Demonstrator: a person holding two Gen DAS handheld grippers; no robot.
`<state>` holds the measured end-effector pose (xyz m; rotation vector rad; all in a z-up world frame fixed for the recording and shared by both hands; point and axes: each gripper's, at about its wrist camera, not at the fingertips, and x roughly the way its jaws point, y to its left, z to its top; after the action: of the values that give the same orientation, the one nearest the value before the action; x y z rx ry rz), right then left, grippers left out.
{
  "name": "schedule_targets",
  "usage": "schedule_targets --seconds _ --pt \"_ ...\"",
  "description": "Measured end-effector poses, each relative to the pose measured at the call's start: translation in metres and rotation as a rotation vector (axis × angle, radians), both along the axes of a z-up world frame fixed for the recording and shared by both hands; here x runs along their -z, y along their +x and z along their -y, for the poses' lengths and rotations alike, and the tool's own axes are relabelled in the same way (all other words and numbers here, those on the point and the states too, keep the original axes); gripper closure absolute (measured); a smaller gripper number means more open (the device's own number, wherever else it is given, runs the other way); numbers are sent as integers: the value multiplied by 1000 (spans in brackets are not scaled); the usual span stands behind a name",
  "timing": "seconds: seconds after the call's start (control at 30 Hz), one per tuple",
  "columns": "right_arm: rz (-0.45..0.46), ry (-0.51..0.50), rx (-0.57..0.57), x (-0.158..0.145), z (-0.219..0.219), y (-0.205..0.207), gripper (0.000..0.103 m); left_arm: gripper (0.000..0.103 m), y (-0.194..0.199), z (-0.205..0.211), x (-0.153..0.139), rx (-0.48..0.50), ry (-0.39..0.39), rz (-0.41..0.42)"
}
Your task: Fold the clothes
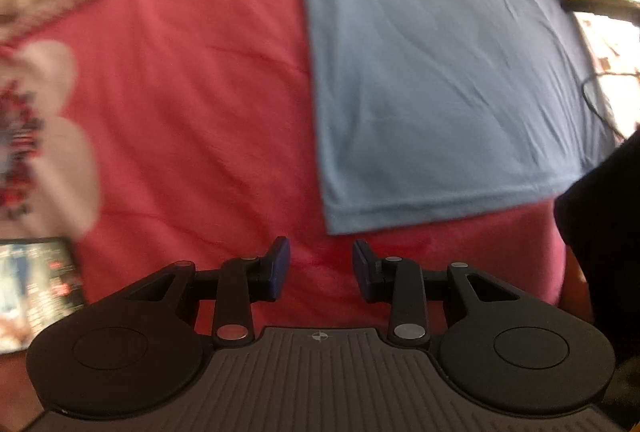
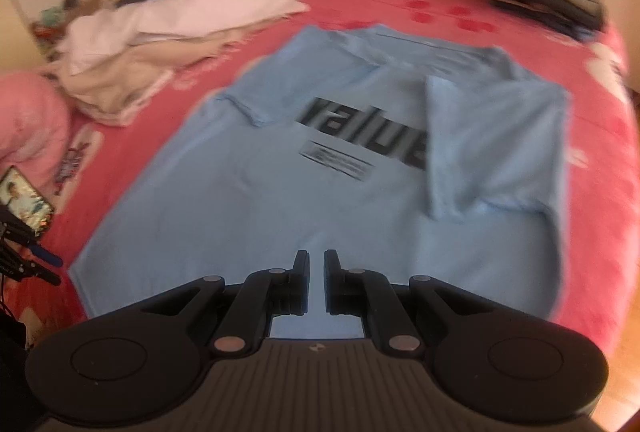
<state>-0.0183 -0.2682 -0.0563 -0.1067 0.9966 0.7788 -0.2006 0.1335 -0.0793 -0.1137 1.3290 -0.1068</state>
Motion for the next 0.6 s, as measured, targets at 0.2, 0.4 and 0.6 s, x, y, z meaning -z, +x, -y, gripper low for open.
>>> schedule_targets --seconds 0.2,0.4,0.6 --pt "3 41 -111 2 -30 14 96 69 10 5 -36 -65 82 107" --pt "93 -35 -145 -28 -51 11 96 69 38 3 -32 -41 26 219" --pt "92 -171 -33 -19 -68 -7 96 69 60 2 -8 128 -110 352"
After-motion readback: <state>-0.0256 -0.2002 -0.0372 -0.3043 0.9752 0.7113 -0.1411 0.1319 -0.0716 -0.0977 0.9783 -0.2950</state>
